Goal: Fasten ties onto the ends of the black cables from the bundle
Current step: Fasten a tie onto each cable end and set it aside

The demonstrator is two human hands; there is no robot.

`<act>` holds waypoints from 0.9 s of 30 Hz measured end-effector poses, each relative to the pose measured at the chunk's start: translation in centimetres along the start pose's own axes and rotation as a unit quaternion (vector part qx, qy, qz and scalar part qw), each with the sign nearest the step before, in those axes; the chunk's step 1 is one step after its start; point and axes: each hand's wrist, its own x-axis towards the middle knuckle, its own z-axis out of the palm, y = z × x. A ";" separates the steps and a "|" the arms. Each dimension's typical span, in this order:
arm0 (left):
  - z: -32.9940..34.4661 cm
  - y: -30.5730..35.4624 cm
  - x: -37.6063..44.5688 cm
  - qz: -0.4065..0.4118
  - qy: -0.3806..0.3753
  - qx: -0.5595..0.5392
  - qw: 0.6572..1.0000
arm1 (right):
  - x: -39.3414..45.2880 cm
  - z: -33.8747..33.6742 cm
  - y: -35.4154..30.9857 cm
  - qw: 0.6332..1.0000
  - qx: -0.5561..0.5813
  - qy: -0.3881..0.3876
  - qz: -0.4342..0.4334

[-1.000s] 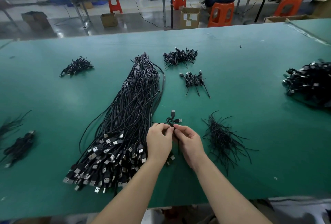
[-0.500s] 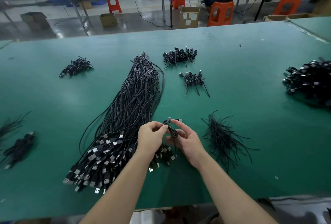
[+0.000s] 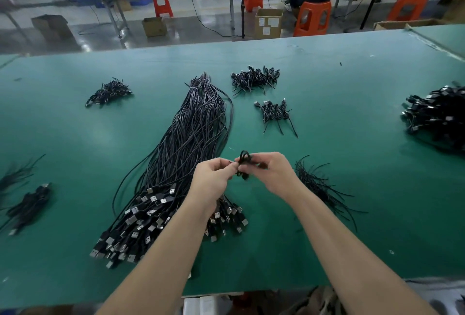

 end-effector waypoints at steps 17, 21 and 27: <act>0.1 0.1 -1.4 0.517 0.066 0.451 0.725 | 0.5 -2.4 -2.9 0.911 0.273 -0.158 0.267; -0.2 0.3 -1.7 0.432 0.039 0.344 0.833 | 0.2 -3.1 -2.9 0.928 0.259 -0.142 0.228; -0.7 0.6 -0.7 -0.003 -0.010 -0.014 1.000 | -0.4 -2.9 -2.9 0.988 0.071 -0.098 0.100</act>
